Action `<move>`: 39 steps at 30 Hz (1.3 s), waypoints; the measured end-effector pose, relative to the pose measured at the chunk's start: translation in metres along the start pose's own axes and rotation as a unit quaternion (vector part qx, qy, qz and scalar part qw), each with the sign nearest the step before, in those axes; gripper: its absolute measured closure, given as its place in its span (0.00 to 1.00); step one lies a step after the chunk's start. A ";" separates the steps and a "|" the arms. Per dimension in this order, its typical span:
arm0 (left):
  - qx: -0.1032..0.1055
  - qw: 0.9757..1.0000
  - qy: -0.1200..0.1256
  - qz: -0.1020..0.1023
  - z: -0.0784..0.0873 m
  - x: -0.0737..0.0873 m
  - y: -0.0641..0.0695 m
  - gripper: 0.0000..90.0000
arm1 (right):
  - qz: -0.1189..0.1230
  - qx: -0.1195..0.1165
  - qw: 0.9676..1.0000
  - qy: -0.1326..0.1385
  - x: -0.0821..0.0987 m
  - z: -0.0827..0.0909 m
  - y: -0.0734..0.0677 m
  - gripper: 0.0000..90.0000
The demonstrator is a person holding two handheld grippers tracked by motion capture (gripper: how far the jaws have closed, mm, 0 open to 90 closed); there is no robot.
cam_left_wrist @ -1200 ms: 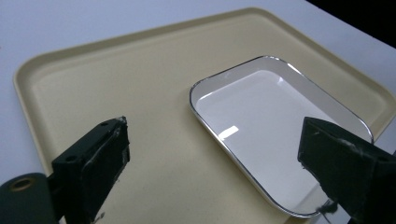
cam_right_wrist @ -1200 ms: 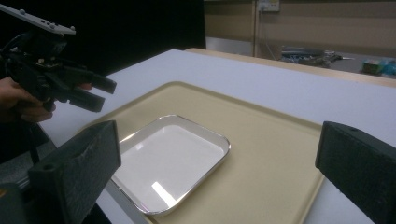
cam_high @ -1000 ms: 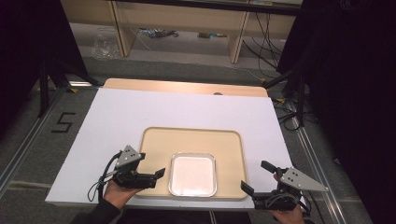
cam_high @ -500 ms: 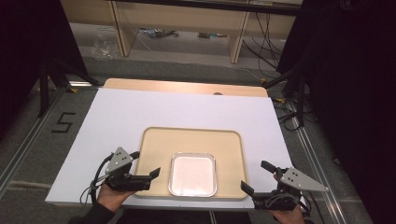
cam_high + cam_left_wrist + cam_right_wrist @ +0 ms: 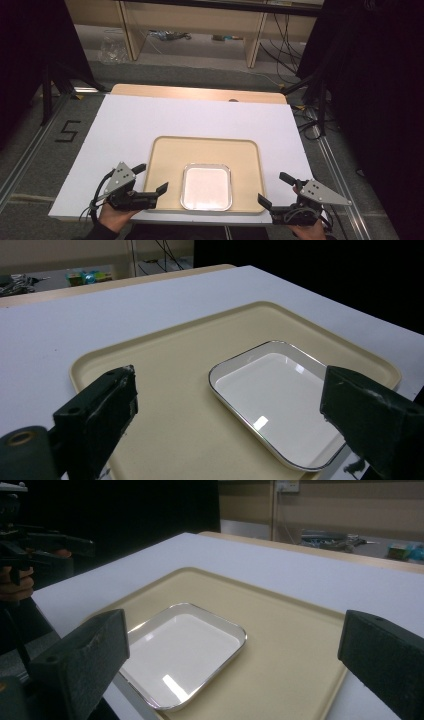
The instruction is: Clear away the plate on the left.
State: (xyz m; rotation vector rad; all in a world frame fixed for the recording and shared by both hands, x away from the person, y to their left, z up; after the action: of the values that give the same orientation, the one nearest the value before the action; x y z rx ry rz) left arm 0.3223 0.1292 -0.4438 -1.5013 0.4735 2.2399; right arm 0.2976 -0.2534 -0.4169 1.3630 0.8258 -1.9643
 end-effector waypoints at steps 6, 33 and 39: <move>0.002 1.000 0.009 -0.002 0.008 0.001 0.001 0.09 | -0.015 -0.009 1.000 0.001 0.001 -0.001 -0.002 0.01; -0.005 1.000 0.010 -0.020 0.021 0.006 0.006 0.09 | -0.018 -0.005 1.000 -0.007 0.001 -0.001 -0.003 0.01; -0.006 1.000 0.009 -0.013 0.021 0.006 0.006 0.09 | -0.014 -0.006 1.000 0.000 0.001 -0.001 -0.003 0.01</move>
State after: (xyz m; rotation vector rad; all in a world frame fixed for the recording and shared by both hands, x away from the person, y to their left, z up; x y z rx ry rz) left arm 0.3012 0.1352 -0.4414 -1.5257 0.4429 2.2155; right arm 0.2960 -0.2511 -0.4174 1.3509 0.8589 -1.9769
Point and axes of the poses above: each handheld gripper's, and its own axes: z roughly backward along the jaws, x roughly out of its underside, y roughly to its right, the point moved 5 cm from there along -z, roughly forward along the jaws, and after that the axes turned 9 degrees about -x, right-handed, at the moved point
